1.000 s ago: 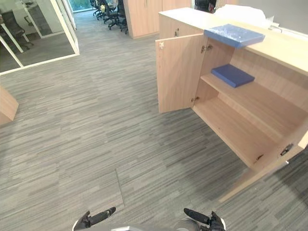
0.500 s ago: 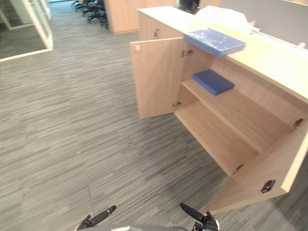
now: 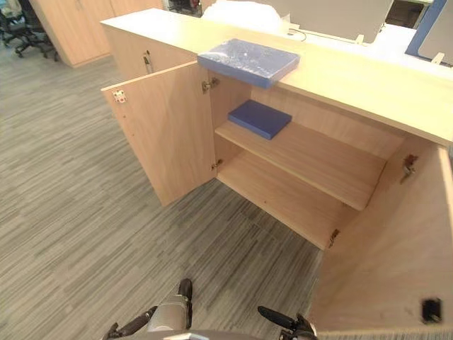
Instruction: Walk over to the cabinet, pick up the folder, carry it to the office cabinet, place the folder inside the office cabinet, then close the office cabinet door
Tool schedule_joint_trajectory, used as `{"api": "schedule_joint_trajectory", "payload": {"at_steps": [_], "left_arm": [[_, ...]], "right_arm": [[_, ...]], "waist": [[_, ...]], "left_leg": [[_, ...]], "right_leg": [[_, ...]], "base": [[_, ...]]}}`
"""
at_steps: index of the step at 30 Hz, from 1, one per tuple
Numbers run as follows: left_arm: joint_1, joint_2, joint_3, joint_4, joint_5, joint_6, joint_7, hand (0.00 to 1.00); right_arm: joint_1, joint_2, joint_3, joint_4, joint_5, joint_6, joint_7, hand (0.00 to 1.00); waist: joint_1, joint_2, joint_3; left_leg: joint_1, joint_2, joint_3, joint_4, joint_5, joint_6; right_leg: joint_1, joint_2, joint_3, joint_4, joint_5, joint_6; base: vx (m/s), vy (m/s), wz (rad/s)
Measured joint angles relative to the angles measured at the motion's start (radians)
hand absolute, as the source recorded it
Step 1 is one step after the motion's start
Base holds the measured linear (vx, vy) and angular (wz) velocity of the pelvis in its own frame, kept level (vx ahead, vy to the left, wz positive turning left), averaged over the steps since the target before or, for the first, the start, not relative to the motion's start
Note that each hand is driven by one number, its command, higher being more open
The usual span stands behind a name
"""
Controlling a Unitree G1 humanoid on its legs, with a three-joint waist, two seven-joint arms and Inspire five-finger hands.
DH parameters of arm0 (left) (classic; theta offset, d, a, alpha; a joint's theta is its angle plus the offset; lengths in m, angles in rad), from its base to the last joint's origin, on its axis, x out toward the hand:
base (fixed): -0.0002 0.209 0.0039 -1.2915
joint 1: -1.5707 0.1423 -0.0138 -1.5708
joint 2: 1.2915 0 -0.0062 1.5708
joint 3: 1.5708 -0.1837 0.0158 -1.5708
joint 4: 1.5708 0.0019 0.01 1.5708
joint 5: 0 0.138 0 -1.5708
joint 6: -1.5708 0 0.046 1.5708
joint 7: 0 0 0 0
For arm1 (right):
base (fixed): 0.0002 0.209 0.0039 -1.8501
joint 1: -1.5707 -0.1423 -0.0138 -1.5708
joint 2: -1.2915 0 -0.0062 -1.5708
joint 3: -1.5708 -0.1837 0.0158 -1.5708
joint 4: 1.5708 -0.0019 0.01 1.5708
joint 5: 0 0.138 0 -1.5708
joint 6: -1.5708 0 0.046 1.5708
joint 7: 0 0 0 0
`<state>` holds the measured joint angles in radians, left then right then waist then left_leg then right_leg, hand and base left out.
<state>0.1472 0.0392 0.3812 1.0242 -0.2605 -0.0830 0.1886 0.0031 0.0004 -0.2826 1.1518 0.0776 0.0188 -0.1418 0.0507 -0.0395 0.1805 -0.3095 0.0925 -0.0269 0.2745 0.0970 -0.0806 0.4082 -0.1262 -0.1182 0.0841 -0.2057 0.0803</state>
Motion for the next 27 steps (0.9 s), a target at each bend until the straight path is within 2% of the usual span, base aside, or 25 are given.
{"api": "schedule_joint_trajectory", "payload": {"at_steps": [3, 5, 6, 7, 8, 9, 10, 11, 12, 13, 14, 15, 16, 17, 18, 19, 20, 21, 23, 25, 26, 27], "left_arm": [[-0.003, 0.005, -0.004, 0.025, 0.018, 0.006, 0.007, 1.0], [-0.005, 0.016, -0.005, 0.041, 0.021, 0.007, 0.01, 1.0], [-0.005, 0.013, -0.005, 0.046, 0.023, 0.008, 0.01, 1.0], [0.005, 0.007, -0.005, 0.052, 0.036, 0.01, 0.012, 1.0], [0.01, 0.006, -0.004, 0.052, 0.037, 0.01, 0.013, 1.0], [0.024, 0.004, -0.004, 0.051, 0.037, 0.01, 0.016, 1.0], [0.046, 0.003, -0.006, 0.05, 0.035, 0.01, 0.021, 1.0], [0.063, -0.001, -0.013, 0.052, 0.035, 0.01, 0.025, 1.0], [0.069, 0.0, -0.01, 0.062, 0.038, 0.01, 0.033, 1.0], [0.069, -0.002, -0.005, 0.065, 0.038, 0.013, 0.037, 1.0], [0.073, -0.002, -0.004, 0.067, 0.041, 0.021, 0.046, 1.0], [0.075, -0.003, -0.005, 0.071, 0.054, 0.026, 0.051, 1.0], [0.076, -0.005, -0.008, 0.071, 0.058, 0.027, 0.051, 1.0], [0.074, -0.004, -0.014, 0.07, 0.056, 0.026, 0.049, 1.0], [0.065, 0.0, -0.014, 0.07, 0.054, 0.026, 0.043, 1.0], [0.063, 0.002, -0.014, 0.07, 0.052, 0.026, 0.041, 1.0], [0.058, 0.005, -0.012, 0.07, 0.053, 0.026, 0.037, 1.0], [0.057, 0.01, -0.01, 0.07, 0.057, 0.026, 0.031, 1.0], [0.056, 0.005, -0.01, 0.071, 0.085, 0.027, 0.027, 1.0], [0.053, -0.022, 0.019, 0.064, 0.137, 0.027, 0.016, 1.0], [0.055, -0.03, 0.038, 0.064, 0.153, 0.028, 0.012, 1.0], [0.058, -0.031, 0.042, 0.063, 0.157, 0.029, 0.01, 1.0]], "right_arm": [[-0.016, 0.011, -0.007, 0.004, 0.0, -0.003, 0.002, 1.0], [-0.018, 0.008, -0.012, 0.004, -0.005, -0.005, 0.008, 1.0], [-0.017, 0.002, -0.015, 0.008, -0.008, -0.004, 0.008, 1.0], [-0.009, -0.003, -0.058, 0.023, -0.024, 0.001, 0.011, 1.0], [-0.003, -0.009, -0.079, 0.026, -0.036, 0.009, 0.012, 1.0], [0.013, -0.019, -0.102, 0.028, -0.031, 0.014, 0.013, 1.0], [0.024, -0.039, -0.141, 0.019, -0.025, 0.02, 0.01, 1.0], [0.038, -0.057, -0.14, 0.016, -0.027, 0.019, 0.007, 1.0], [0.049, -0.072, -0.141, 0.011, -0.015, 0.019, 0.007, 1.0], [0.048, -0.078, -0.137, 0.006, -0.001, 0.019, 0.009, 1.0], [0.047, -0.077, -0.138, -0.004, 0.006, 0.016, 0.008, 1.0], [0.04, -0.077, -0.137, -0.003, 0.006, 0.007, 0.006, 1.0], [0.037, -0.076, -0.135, -0.003, 0.006, 0.003, 0.005, 1.0], [0.032, -0.07, -0.126, -0.003, 0.007, -0.004, 0.002, 1.0], [0.026, -0.057, -0.116, -0.003, 0.02, -0.01, 0.0, 1.0], [0.026, -0.048, -0.113, -0.003, 0.037, -0.013, -0.001, 1.0], [0.027, -0.038, -0.11, -0.006, 0.059, -0.021, -0.004, 1.0], [0.03, -0.033, -0.103, -0.01, 0.076, -0.023, -0.01, 1.0], [0.05, -0.045, -0.096, -0.01, 0.081, -0.02, -0.012, 1.0], [0.07, -0.059, -0.095, -0.026, 0.081, -0.02, -0.012, 1.0], [0.077, -0.059, -0.095, -0.032, 0.081, -0.021, -0.012, 1.0], [0.081, -0.059, -0.095, -0.034, 0.08, -0.02, -0.013, 1.0]], "waist": [[0.007, 0.003, -0.008], [0.009, -0.005, -0.03], [0.009, 0.004, -0.037], [0.009, 0.016, -0.049], [0.009, 0.014, -0.049], [0.006, 0.016, -0.05], [-0.003, 0.014, -0.051], [-0.009, 0.014, -0.055], [-0.012, 0.012, -0.06], [-0.015, 0.012, -0.06], [-0.021, 0.02, -0.06], [-0.025, 0.03, -0.055], [-0.027, 0.038, -0.05], [-0.03, 0.044, -0.049], [-0.031, 0.041, -0.047], [-0.034, 0.038, -0.046], [-0.043, 0.03, -0.041], [-0.052, 0.02, -0.039], [-0.06, 0.019, -0.044], [-0.059, 0.05, -0.055], [-0.059, 0.056, -0.056], [-0.059, 0.057, -0.057]], "left_leg": [[0.04, -0.028, 0.026, 0.01, -0.033, 0.04], [0.065, -0.067, 0.054, -0.009, -0.048, 0.049], [0.078, -0.076, 0.062, -0.025, -0.052, 0.054], [0.136, -0.111, 0.086, -0.091, -0.046, 0.073], [0.169, -0.132, 0.095, -0.124, -0.04, 0.082], [0.225, -0.169, 0.103, -0.177, -0.032, 0.097], [0.301, -0.214, 0.107, -0.246, -0.038, 0.108], [0.344, -0.242, 0.11, -0.281, -0.046, 0.117], [0.363, -0.269, 0.132, -0.292, -0.061, 0.134], [0.367, -0.269, 0.143, -0.291, -0.066, 0.139], [0.386, -0.261, 0.151, -0.293, -0.067, 0.142], [0.412, -0.234, 0.157, -0.3, -0.073, 0.144], [0.425, -0.217, 0.159, -0.303, -0.079, 0.142], [0.435, -0.181, 0.168, -0.302, -0.096, 0.141], [0.441, -0.15, 0.176, -0.3, -0.118, 0.141], [0.444, -0.139, 0.179, -0.3, -0.124, 0.139], [0.456, -0.123, 0.182, -0.301, -0.134, 0.13], [0.468, -0.122, 0.184, -0.301, -0.145, 0.119], [0.49, -0.119, 0.176, -0.302, -0.164, 0.102], [0.499, -0.074, 0.183, -0.292, -0.188, 0.068], [0.494, -0.052, 0.195, -0.272, -0.207, 0.049], [0.488, -0.036, 0.206, -0.246, -0.223, 0.042]], "right_leg": [[-0.012, -0.042, 0.024, 0.049, 0.099, 0.053], [-0.014, -0.085, 0.026, 0.061, 0.143, 0.066], [-0.028, -0.097, 0.035, 0.085, 0.153, 0.078], [-0.072, -0.141, 0.05, 0.197, 0.167, 0.069], [-0.095, -0.165, 0.052, 0.263, 0.174, 0.057], [-0.141, -0.205, 0.054, 0.388, 0.199, 0.016], [-0.21, -0.269, 0.051, 0.56, 0.279, -0.104], [-0.254, -0.316, 0.043, 0.658, 0.343, -0.182], [-0.356, -0.381, 0.022, 0.811, 0.289, -0.222], [-0.394, -0.389, 0.0, 0.842, 0.251, -0.22], [-0.429, -0.387, -0.055, 0.853, 0.174, -0.152], [-0.445, -0.346, -0.132, 0.816, 0.078, -0.068], [-0.449, -0.311, -0.164, 0.779, 0.043, -0.043], [-0.465, -0.23, -0.204, 0.694, -0.008, -0.013], [-0.486, -0.144, -0.221, 0.593, -0.032, -0.004], [-0.497, -0.107, -0.225, 0.541, -0.033, -0.007], [-0.509, -0.046, -0.229, 0.433, -0.03, -0.01], [-0.508, -0.014, -0.229, 0.332, -0.01, -0.032], [-0.491, 0.001, -0.237, 0.281, 0.061, -0.115], [-0.454, 0.059, -0.245, 0.201, 0.058, -0.111], [-0.439, 0.086, -0.243, 0.167, 0.061, -0.114], [-0.427, 0.103, -0.24, 0.145, 0.062, -0.117]], "base": [[0.38, 0.305, -0.08], [0.21, 0.188, -0.2], [0.24, 0.273, -0.26], [0.15, 0.194, -0.21], [0.19, 0.247, -0.21], [0.14, 0.209, -0.16], [0.2, 0.303, -0.16], [0.18, 0.295, -0.21], [0.13, 0.224, -0.22], [0.13, 0.204, -0.25], [0.17, 0.154, -0.27], [0.18, 0.13, -0.28], [0.18, 0.06, -0.35], [0.16, -0.004, -0.38], [0.15, -0.036, -0.35], [0.15, -0.109, -0.25], [0.11, -0.133, -0.1], [0.1, -0.141, -0.03], [0.16, -0.147, 0.1], [0.23, -0.165, -0.07], [0.19, -0.149, -0.21], [0.24, -0.229, -0.29]]}}
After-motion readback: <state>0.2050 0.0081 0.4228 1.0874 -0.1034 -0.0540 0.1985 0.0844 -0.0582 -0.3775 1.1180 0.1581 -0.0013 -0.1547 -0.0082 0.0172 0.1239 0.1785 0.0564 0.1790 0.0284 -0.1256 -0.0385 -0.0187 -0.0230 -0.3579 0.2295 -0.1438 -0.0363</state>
